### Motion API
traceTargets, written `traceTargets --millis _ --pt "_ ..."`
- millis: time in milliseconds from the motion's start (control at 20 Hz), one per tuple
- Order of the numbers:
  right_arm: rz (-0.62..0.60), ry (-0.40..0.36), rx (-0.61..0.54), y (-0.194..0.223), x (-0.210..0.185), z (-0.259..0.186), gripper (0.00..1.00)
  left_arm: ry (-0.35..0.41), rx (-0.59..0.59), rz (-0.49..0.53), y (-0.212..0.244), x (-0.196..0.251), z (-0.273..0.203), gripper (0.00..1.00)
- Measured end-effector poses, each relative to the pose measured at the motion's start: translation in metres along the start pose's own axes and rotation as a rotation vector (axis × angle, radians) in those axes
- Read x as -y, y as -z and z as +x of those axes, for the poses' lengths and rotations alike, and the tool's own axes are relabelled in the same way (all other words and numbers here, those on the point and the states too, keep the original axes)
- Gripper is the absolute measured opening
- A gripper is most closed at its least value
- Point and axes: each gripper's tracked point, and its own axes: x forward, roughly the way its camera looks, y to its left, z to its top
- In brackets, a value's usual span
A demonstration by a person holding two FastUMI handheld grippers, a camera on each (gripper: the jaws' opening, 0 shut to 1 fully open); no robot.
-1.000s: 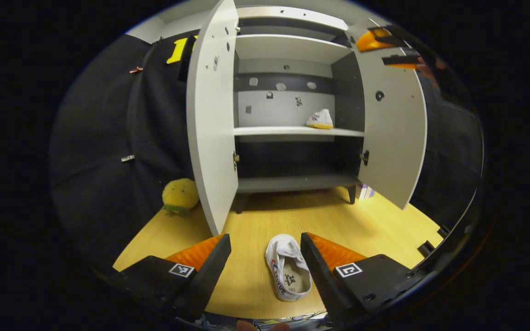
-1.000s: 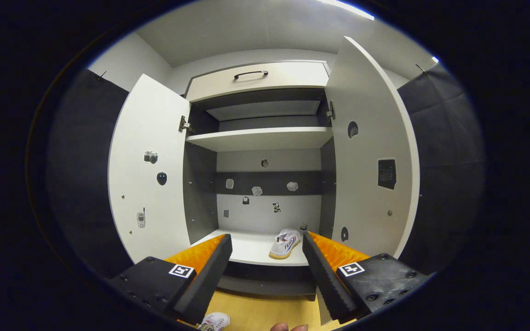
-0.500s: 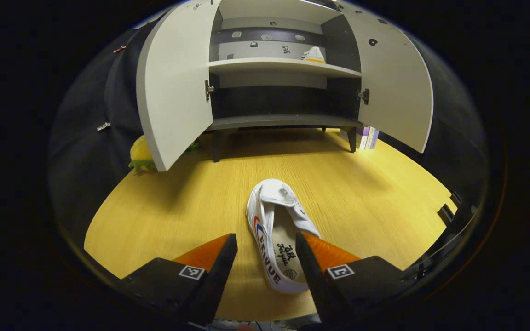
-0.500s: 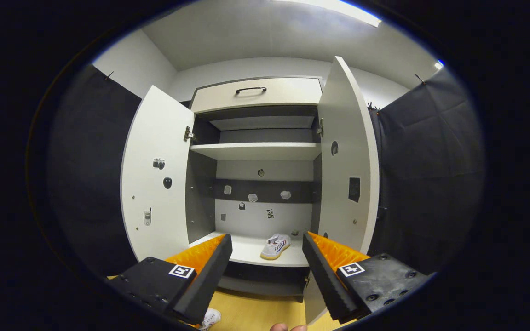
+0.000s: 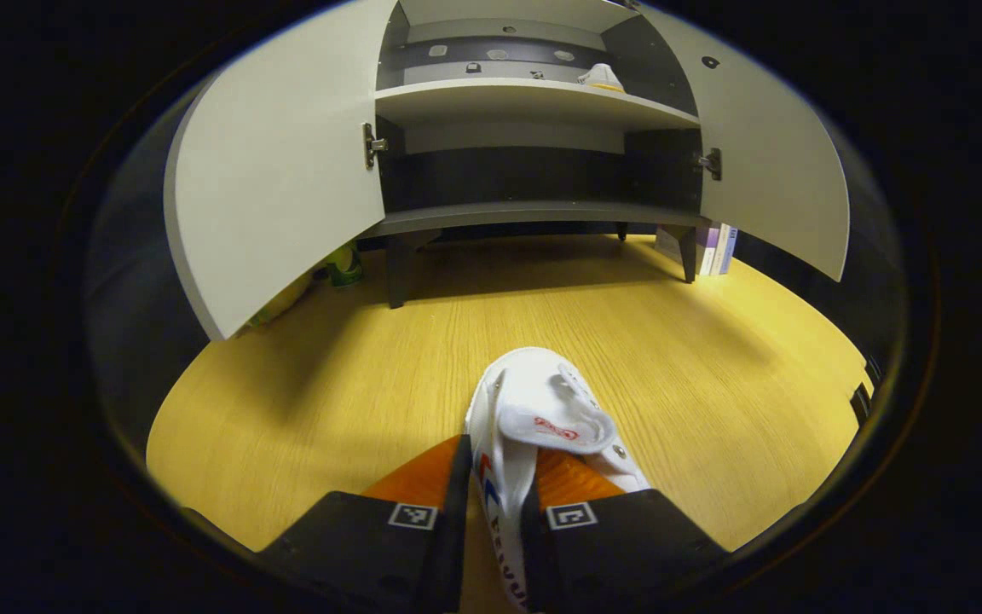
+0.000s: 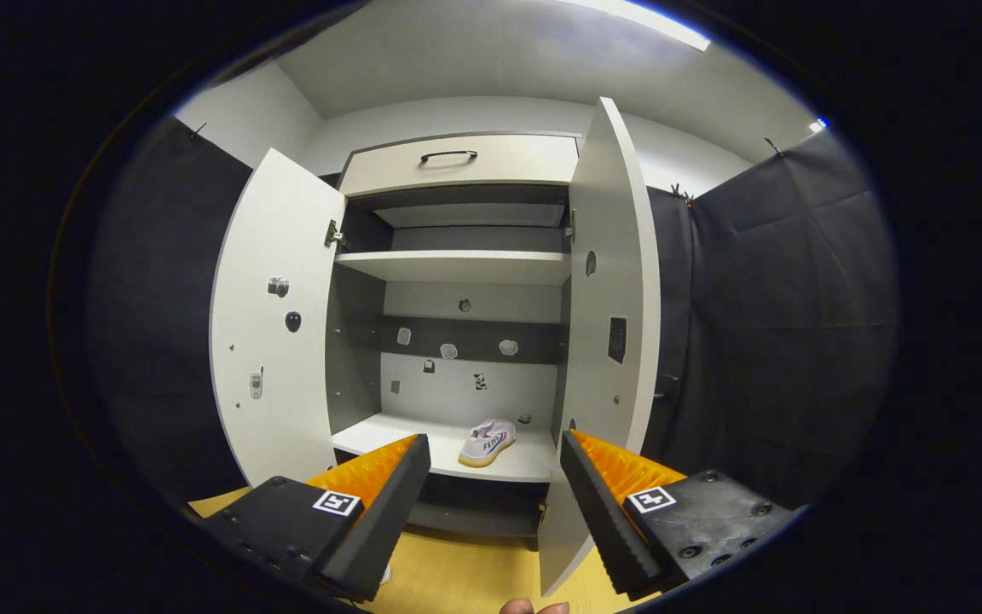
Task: Grab one shoe with the right hand and put it into the shoe cabinet, grab the other shoe with the left hand and put it into the shoe cabinet; then close the right door with the right hand and the left door with the left hand.
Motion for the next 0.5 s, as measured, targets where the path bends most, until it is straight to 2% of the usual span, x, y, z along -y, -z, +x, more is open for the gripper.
traceTargets --millis 50,150,300,500 --pt "0.003 0.005 -0.001 0.001 0.002 0.0 0.98 -0.019 -0.019 -0.007 0.002 -0.005 0.002 0.2" --pt "-0.003 0.017 0.002 0.003 0.006 0.0 0.98 -0.022 -0.078 0.003 0.006 -0.002 0.001 0.08" --pt "-0.01 0.024 -0.002 0.008 0.011 -0.002 0.98 0.005 -0.133 0.001 -0.008 0.002 -0.004 0.05" --pt "0.026 0.023 0.011 0.004 0.018 0.0 0.98 0.002 -0.1 0.008 -0.051 0.009 -0.031 0.05"
